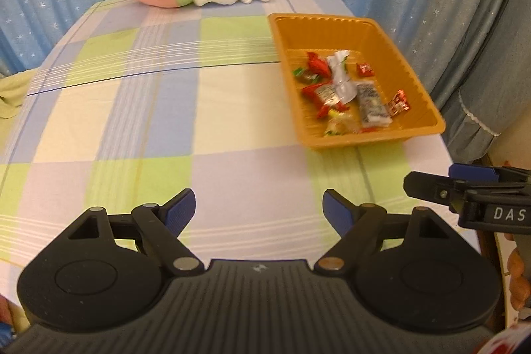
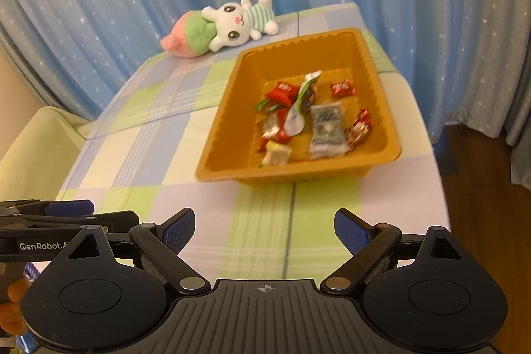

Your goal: Organize snacks

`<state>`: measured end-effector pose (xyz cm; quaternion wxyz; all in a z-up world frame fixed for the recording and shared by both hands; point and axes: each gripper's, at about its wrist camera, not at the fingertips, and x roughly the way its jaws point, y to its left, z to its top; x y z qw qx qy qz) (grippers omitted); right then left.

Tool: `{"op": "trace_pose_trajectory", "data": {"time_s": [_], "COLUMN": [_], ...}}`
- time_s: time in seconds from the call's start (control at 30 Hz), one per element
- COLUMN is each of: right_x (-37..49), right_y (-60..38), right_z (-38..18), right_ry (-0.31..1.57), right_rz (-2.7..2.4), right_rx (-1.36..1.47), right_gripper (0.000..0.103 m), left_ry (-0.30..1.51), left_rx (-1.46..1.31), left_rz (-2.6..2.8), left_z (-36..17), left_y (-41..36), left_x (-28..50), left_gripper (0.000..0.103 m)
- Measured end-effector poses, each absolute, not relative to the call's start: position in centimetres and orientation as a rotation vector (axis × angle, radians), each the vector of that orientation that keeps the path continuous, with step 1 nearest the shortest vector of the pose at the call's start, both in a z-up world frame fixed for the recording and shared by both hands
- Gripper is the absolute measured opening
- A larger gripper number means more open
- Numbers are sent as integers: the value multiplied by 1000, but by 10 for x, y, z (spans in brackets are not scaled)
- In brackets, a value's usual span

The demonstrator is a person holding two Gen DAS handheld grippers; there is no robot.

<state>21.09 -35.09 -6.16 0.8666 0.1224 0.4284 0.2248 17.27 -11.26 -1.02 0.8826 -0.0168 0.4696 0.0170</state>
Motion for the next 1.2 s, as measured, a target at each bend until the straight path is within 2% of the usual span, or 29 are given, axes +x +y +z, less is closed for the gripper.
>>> {"op": "trace_pose_trajectory", "data": {"time_s": [0.67, 1.2], "right_x": [131, 101], "right_y": [-244, -201], "right_z": [-59, -65], "right_ry": [934, 952], "right_rz": [435, 431], "right_rx": [236, 225], "right_gripper": [90, 90], "left_ry": [979, 975], "left_rx": [-33, -38], "left_rz": [1, -1], "left_z": [-3, -4], "left_y": [-9, 28], "left_x": [91, 59], "left_gripper": [83, 83]}}
